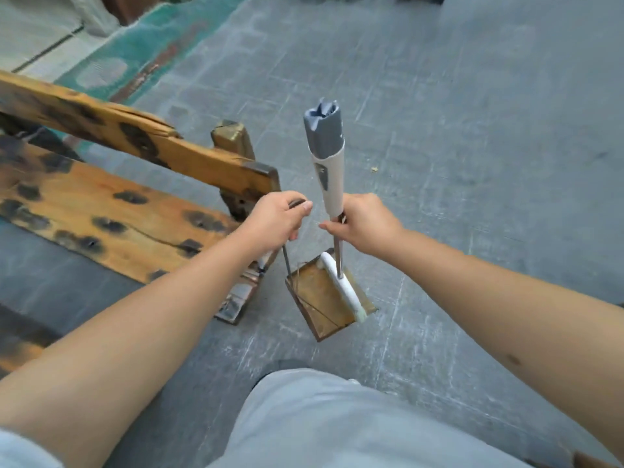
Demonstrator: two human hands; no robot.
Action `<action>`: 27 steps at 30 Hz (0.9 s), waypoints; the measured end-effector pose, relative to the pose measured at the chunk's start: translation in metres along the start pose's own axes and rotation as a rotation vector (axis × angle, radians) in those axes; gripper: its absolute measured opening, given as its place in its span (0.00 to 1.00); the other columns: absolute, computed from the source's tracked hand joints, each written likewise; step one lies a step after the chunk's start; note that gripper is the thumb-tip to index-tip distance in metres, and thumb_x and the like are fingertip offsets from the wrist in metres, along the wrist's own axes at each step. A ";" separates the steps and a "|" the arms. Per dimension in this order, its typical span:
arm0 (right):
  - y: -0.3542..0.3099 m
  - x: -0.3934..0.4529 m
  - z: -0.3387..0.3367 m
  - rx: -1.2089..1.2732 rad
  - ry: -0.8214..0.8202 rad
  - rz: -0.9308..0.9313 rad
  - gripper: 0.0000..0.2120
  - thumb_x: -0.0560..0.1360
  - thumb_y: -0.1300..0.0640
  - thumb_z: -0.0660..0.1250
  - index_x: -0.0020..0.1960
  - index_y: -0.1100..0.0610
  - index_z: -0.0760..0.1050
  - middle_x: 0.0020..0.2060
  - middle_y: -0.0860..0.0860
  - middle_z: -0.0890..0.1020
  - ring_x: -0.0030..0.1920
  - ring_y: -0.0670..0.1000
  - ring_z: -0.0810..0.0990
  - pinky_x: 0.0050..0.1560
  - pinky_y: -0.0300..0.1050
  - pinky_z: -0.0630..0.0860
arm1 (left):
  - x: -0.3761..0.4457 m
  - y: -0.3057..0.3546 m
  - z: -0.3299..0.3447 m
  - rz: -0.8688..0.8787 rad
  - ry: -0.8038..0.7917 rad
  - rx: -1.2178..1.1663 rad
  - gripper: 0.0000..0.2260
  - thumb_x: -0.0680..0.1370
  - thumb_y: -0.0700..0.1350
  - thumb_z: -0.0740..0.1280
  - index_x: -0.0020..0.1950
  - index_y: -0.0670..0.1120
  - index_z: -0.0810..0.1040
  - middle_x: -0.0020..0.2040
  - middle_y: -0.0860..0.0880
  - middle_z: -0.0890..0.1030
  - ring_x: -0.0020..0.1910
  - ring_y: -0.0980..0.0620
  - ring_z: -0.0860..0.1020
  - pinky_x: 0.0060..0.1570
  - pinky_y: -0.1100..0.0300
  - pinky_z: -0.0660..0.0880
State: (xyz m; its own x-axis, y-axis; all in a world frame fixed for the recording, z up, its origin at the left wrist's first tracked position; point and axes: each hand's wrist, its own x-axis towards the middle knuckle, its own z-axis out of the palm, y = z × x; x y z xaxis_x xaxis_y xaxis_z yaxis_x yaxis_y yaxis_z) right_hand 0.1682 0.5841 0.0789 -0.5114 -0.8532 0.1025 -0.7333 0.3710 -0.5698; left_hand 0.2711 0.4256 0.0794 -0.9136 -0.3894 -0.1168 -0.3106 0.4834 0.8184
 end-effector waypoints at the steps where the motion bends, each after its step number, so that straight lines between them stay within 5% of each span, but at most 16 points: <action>1: 0.014 0.017 -0.008 0.002 -0.005 0.005 0.15 0.71 0.52 0.73 0.36 0.50 0.66 0.30 0.46 0.74 0.33 0.49 0.72 0.33 0.41 0.61 | 0.025 0.003 0.001 -0.003 0.004 -0.027 0.09 0.78 0.48 0.63 0.43 0.44 0.77 0.22 0.52 0.73 0.23 0.54 0.73 0.27 0.62 0.72; 11: 0.149 0.220 -0.053 -0.011 -0.003 0.109 0.14 0.72 0.52 0.72 0.35 0.54 0.69 0.29 0.49 0.77 0.33 0.52 0.77 0.33 0.43 0.66 | 0.286 -0.008 -0.006 -0.031 0.012 -0.198 0.11 0.78 0.44 0.64 0.35 0.49 0.75 0.24 0.51 0.70 0.21 0.56 0.69 0.26 0.62 0.72; 15: 0.178 0.306 -0.065 0.011 -0.022 0.152 0.10 0.72 0.51 0.72 0.45 0.58 0.77 0.35 0.51 0.82 0.39 0.52 0.80 0.39 0.45 0.75 | 0.368 -0.014 -0.035 -0.006 -0.052 -0.060 0.10 0.78 0.47 0.63 0.37 0.50 0.75 0.24 0.51 0.74 0.25 0.53 0.74 0.29 0.59 0.72; 19: 0.203 0.401 -0.075 0.130 -0.009 0.212 0.10 0.71 0.49 0.73 0.40 0.56 0.78 0.35 0.53 0.83 0.39 0.51 0.80 0.41 0.46 0.75 | 0.453 -0.021 -0.072 -0.003 -0.126 0.013 0.09 0.79 0.46 0.61 0.40 0.46 0.74 0.27 0.50 0.75 0.26 0.53 0.78 0.33 0.54 0.74; 23: 0.226 0.505 -0.071 0.152 -0.125 0.140 0.10 0.72 0.48 0.70 0.34 0.46 0.73 0.33 0.49 0.82 0.39 0.50 0.80 0.42 0.45 0.75 | 0.535 -0.044 -0.109 -0.066 -0.062 0.073 0.11 0.78 0.47 0.61 0.36 0.52 0.75 0.26 0.51 0.78 0.28 0.54 0.79 0.34 0.58 0.74; 27: 0.246 0.613 -0.052 0.142 -0.247 -0.002 0.06 0.72 0.50 0.70 0.39 0.49 0.75 0.37 0.51 0.83 0.42 0.52 0.80 0.45 0.48 0.76 | 0.600 -0.079 -0.143 -0.173 0.046 0.182 0.13 0.78 0.47 0.62 0.33 0.53 0.75 0.29 0.52 0.81 0.30 0.57 0.79 0.36 0.60 0.74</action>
State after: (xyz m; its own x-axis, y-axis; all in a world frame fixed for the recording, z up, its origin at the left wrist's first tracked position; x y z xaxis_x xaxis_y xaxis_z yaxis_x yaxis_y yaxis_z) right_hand -0.3489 0.1710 0.0436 -0.3730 -0.9237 -0.0880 -0.6549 0.3293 -0.6802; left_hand -0.2146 0.0417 0.0257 -0.8312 -0.5119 -0.2169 -0.5071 0.5380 0.6734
